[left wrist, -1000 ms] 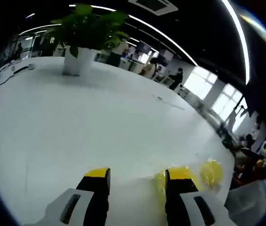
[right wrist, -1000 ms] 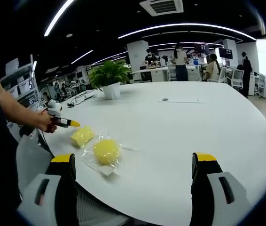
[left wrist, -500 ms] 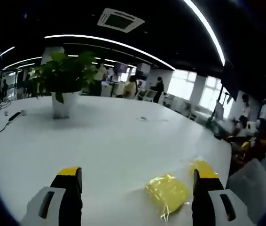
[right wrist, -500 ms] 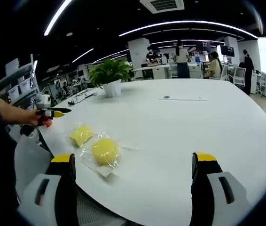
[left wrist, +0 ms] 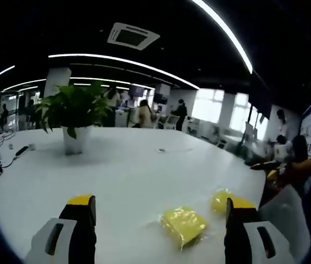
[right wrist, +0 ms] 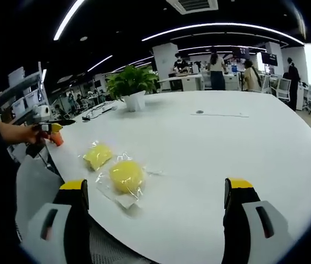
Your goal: Compare the silicone blocks by pressing each to a similar depth, holding the contact briefly, and releasing to observe deformation and rebound differences across the visible hardness samples.
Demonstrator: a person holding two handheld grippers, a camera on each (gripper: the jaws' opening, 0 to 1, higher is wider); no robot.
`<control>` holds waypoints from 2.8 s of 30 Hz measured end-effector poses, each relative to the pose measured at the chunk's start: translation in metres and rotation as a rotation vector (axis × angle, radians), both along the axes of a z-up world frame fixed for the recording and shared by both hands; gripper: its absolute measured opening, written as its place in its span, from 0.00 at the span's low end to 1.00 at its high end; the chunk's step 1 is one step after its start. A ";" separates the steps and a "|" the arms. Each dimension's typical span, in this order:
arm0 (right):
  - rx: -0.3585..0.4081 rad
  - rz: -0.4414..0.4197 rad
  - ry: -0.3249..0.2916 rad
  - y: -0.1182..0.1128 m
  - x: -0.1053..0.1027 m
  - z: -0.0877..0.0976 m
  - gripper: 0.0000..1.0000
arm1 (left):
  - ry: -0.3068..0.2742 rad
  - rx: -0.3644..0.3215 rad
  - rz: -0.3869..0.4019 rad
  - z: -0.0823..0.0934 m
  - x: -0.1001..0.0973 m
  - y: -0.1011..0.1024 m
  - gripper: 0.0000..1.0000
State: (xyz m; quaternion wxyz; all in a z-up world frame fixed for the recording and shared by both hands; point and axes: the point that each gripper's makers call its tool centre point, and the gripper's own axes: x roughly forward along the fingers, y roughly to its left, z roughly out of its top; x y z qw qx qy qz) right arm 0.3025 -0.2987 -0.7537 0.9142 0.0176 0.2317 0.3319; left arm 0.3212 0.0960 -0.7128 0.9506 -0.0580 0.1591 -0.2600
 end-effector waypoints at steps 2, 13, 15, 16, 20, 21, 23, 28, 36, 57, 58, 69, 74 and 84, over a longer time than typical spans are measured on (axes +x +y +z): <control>-0.008 0.005 0.001 0.003 -0.001 -0.003 0.97 | 0.001 0.030 0.001 0.000 -0.003 0.002 1.00; -0.020 -0.022 0.017 -0.001 -0.011 0.000 0.96 | 0.054 0.043 0.015 -0.019 -0.018 0.012 1.00; -0.015 -0.029 0.022 0.000 -0.014 -0.001 0.96 | 0.042 0.023 0.035 -0.013 -0.019 0.015 1.00; -0.014 -0.034 0.025 0.002 -0.016 -0.001 0.96 | 0.015 0.023 0.053 -0.009 -0.018 0.019 1.00; -0.020 -0.050 0.016 0.003 -0.017 0.001 0.96 | 0.028 0.019 0.043 -0.004 -0.025 0.021 1.00; -0.028 -0.050 0.017 0.003 -0.017 0.002 0.96 | 0.026 0.024 0.031 -0.004 -0.026 0.020 1.00; -0.039 -0.055 0.014 0.004 -0.016 0.003 0.97 | 0.025 0.027 0.017 -0.001 -0.029 0.020 1.00; -0.048 -0.074 0.050 0.008 -0.024 0.009 0.97 | 0.048 0.049 -0.007 -0.003 -0.035 0.020 1.00; -0.056 -0.091 0.055 -0.006 -0.030 0.007 0.96 | 0.042 0.054 -0.055 0.010 -0.040 0.013 1.00; -0.048 0.003 0.055 -0.033 -0.010 0.001 0.96 | 0.072 0.009 0.052 0.022 -0.011 -0.012 1.00; -0.049 0.000 0.057 -0.033 -0.010 -0.001 0.96 | 0.083 0.003 0.046 0.022 -0.009 -0.014 1.00; -0.023 -0.039 0.039 -0.029 0.002 0.015 0.96 | 0.137 0.004 0.000 0.026 -0.003 -0.033 1.00; -0.012 -0.040 0.020 -0.027 0.006 0.022 0.96 | 0.144 -0.020 -0.008 0.035 0.004 -0.046 1.00; -0.020 -0.024 0.024 -0.027 0.004 0.017 0.96 | 0.173 -0.107 -0.029 0.045 0.018 -0.075 1.00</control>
